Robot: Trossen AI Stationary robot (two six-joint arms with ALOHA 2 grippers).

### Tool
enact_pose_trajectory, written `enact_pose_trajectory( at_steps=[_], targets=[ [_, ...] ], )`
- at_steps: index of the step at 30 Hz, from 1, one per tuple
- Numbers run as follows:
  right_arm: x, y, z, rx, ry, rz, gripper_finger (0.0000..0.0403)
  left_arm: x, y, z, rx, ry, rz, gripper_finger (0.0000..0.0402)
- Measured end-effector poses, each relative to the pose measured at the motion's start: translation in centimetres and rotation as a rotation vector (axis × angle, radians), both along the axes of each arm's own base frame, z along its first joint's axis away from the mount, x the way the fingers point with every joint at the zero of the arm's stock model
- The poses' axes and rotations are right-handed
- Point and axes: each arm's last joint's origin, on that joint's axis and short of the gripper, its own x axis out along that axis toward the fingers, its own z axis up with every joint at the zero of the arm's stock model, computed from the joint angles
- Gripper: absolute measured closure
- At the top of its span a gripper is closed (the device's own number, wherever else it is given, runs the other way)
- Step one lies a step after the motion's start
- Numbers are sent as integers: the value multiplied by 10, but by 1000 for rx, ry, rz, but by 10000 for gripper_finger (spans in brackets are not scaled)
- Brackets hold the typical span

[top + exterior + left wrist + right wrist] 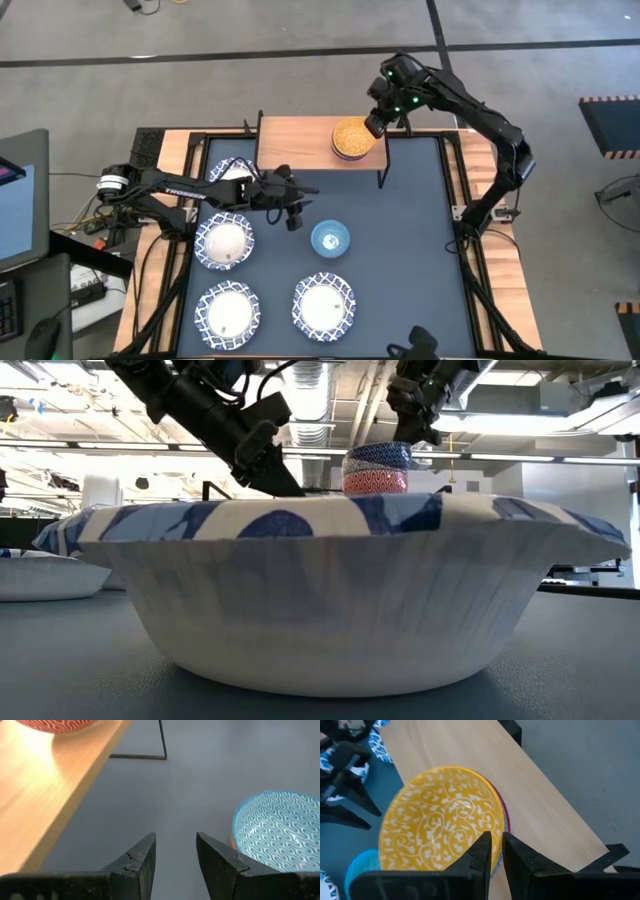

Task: Place and stack bowls onto a shelf
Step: Stack the yellow patterned bowl on top of the red patterned bowl on the shelf, then stack the blue patterned bowl on top of the yellow patterned bowl on the shelf

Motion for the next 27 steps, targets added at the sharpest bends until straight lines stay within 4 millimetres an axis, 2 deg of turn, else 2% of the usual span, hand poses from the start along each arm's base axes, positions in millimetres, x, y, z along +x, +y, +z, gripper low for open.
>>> enact_pose_trajectory(
  at_steps=[11, 15, 18, 21, 27],
  targets=[
    [-13, 14, 16, -38, -22, 29, 330, -2, -10, 4, -5, -6, -38, 273],
    [-25, 31, 25, -39, -28, 74, 330, -12, -15, 18, 0, -19, -52, 273],
    [-35, 49, 25, -53, -72, 86, 330, -21, -20, 30, -5, -44, -76, 273],
    [-45, 70, 10, -44, -104, 94, 330, -19, -24, 34, -50, -89, -141, 273],
    [-61, 122, -38, -20, -208, 85, 330, 2, -33, 15, -104, -115, -253, 273]
  ],
)
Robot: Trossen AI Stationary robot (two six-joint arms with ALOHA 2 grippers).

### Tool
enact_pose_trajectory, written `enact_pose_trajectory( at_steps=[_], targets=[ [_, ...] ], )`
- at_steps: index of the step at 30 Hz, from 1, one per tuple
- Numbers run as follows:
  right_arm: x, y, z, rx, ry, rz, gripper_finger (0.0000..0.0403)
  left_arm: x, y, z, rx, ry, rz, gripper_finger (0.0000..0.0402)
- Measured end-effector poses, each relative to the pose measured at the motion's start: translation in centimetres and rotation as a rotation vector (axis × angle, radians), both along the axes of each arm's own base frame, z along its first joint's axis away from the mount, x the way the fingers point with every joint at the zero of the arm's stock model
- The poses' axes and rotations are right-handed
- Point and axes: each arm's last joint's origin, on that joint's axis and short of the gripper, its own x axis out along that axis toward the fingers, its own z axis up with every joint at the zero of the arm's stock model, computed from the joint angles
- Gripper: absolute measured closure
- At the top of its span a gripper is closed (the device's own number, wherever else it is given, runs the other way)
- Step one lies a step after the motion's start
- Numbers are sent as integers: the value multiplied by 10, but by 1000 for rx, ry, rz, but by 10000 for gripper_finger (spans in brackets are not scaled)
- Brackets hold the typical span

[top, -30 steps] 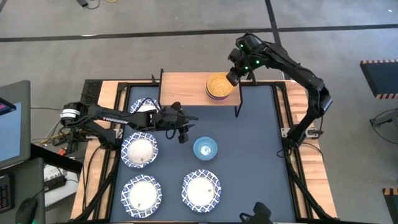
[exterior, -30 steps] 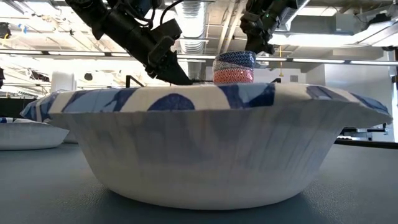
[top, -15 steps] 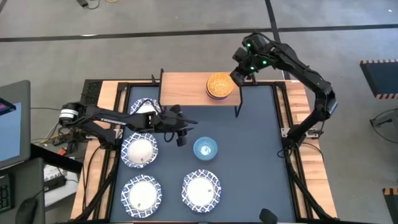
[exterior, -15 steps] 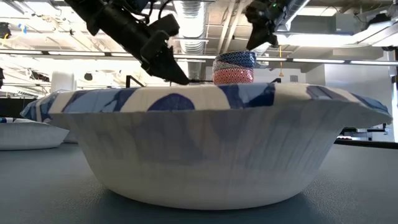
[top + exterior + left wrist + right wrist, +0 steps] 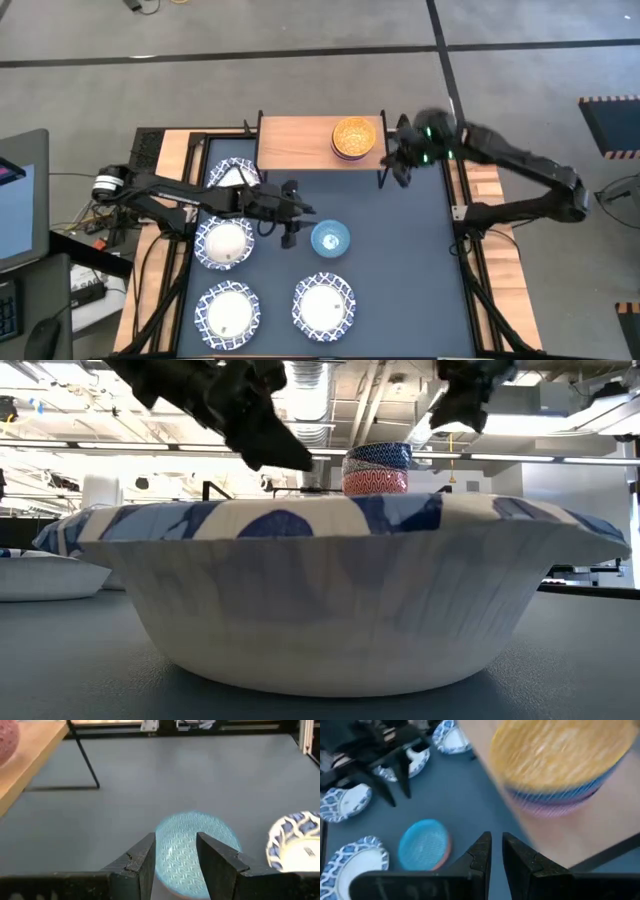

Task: Place and stack bowls onto a shelf
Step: Stack the blue patterned bowl on top of the yellow patterned bowl on the shelf

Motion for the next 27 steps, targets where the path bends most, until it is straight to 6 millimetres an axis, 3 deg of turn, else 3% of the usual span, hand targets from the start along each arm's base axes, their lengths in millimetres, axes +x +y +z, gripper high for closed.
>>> enact_pose_trajectory(
  at_steps=[6, 13, 21, 27],
  targets=[
    [-9, 44, -41, 20, -93, 71, 330, 14, 1, -25, -53, 56, -37, 273],
    [-6, 75, -65, -77, -72, 77, 324, 37, 3, -44, -71, 147, -29, 273],
    [12, 82, -76, -171, -30, 13, 241, 55, 12, -54, 37, 387, 138, 273],
    [30, 81, -94, -166, 37, 14, 187, 55, 15, -53, 11, 406, 147, 279]
  ],
)
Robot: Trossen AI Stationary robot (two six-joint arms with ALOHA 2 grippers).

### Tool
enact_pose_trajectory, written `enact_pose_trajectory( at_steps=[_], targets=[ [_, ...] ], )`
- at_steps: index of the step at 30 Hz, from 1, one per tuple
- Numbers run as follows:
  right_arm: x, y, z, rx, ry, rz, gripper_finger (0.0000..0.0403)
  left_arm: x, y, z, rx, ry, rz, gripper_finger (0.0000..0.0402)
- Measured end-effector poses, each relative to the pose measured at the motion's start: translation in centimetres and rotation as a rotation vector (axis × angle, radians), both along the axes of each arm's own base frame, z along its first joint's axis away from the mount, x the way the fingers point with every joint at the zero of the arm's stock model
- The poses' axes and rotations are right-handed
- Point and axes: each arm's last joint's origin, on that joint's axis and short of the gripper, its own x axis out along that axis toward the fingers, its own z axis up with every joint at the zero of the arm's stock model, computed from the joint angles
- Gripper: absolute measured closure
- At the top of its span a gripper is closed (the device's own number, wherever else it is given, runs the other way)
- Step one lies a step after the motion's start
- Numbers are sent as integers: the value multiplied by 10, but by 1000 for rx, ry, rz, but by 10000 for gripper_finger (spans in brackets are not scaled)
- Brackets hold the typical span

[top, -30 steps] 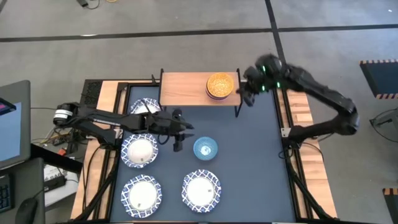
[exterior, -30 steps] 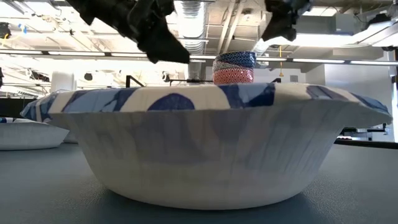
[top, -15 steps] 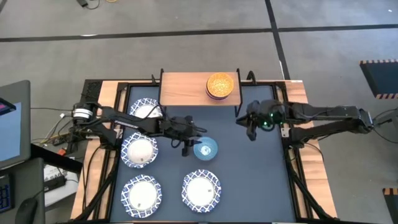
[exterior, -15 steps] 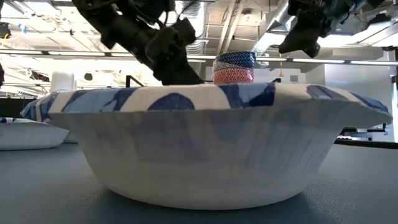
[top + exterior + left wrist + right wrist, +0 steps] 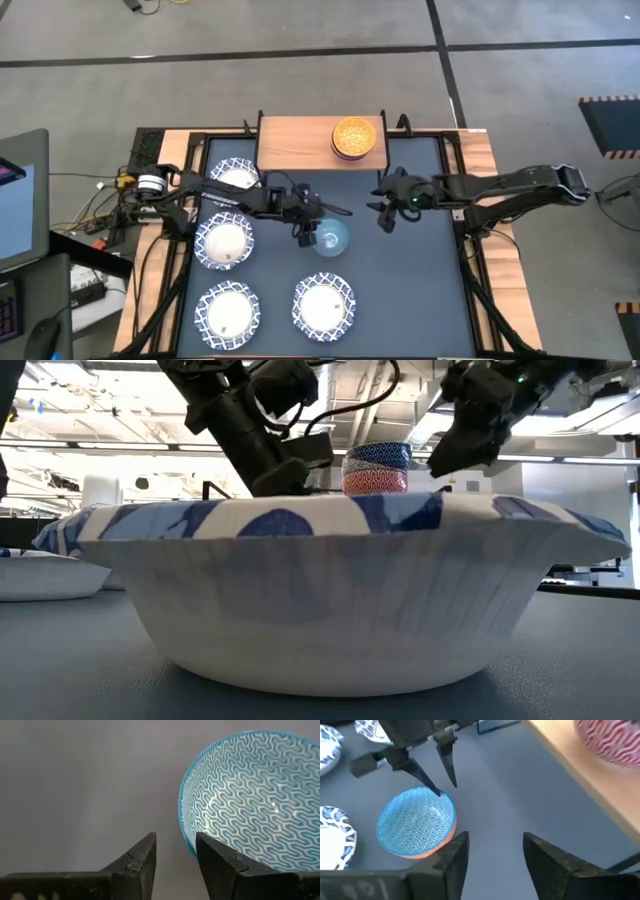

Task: Place and stack bowls onto a shelf
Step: Stack the blue patterned bowl on top of the yellow patterned bowl on the shelf

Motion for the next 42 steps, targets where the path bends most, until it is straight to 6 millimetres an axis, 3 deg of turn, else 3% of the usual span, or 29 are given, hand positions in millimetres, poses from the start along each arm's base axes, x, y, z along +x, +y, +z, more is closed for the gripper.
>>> enact_pose_trajectory(
  at_steps=[4, 11, 23, 31, 36, 42],
  targets=[
    [13, 2, -10, 28, 55, 70, 187, 1, -2, -1, -45, -2, -45, 308],
    [29, 2, -14, -19, 107, 124, 220, 3, -1, -10, -47, 18, -38, 360],
    [35, -1, 7, -24, 46, 110, 236, 5, -4, -9, 6, 10, -110, 397],
    [35, -2, 7, -34, 53, 88, 236, -3, -5, 20, 177, -51, -14, 401],
    [35, -3, 8, -82, 50, 46, 236, -12, -15, 49, 320, -130, 72, 401],
    [41, -1, 16, -168, -29, 85, 236, -19, -28, 70, 442, -194, 116, 401]
  ],
)
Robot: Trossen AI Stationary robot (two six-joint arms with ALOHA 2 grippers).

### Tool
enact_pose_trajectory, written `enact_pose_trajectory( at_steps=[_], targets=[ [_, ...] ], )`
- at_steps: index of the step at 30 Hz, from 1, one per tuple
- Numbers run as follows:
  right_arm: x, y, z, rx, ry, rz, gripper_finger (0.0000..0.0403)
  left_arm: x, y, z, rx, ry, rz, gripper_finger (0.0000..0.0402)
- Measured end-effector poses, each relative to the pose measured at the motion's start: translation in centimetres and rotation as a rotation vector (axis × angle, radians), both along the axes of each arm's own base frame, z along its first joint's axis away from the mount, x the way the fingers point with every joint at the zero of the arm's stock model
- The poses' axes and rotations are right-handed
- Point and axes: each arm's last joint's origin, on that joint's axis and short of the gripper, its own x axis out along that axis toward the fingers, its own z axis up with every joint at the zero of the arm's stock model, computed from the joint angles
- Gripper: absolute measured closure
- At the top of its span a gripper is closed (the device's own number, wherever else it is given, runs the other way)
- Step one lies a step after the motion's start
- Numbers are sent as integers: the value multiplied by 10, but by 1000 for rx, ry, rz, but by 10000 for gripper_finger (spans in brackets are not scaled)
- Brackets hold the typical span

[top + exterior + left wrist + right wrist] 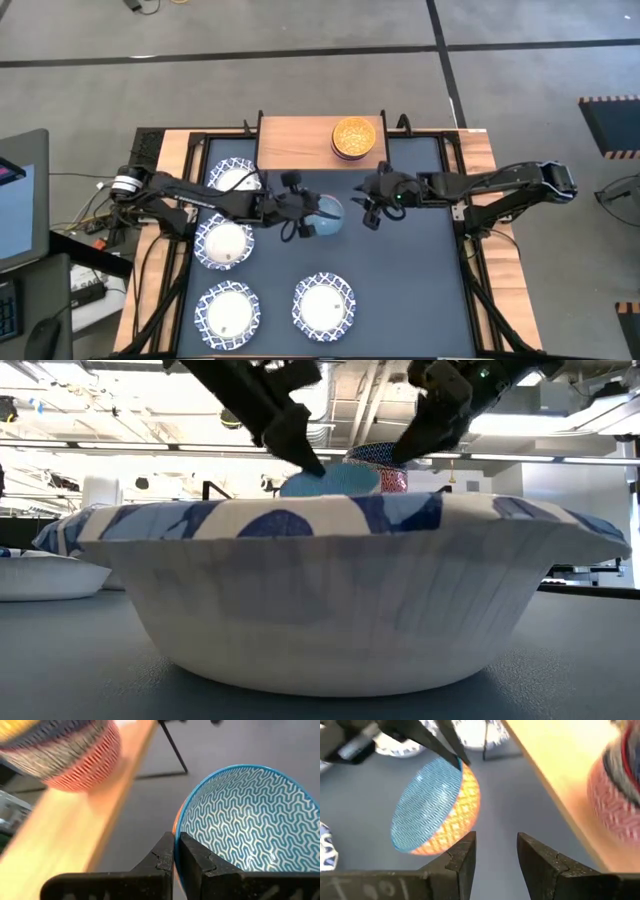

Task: Place and stack bowls onto a shelf
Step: Stack the blue patterned bowl on top of the yellow patterned bowl on the shelf

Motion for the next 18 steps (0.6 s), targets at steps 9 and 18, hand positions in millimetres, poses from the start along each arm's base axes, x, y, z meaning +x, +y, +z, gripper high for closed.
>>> enact_pose_trajectory(
  at_steps=[9, 18],
  targets=[
    [6, 9, 31, -210, -95, -2, 245, -2, -10, 6, 132, 6, 35, 401],
    [17, 5, 47, -193, -204, -42, 255, 2, -3, 20, 185, -128, 169, 401]
  ],
)
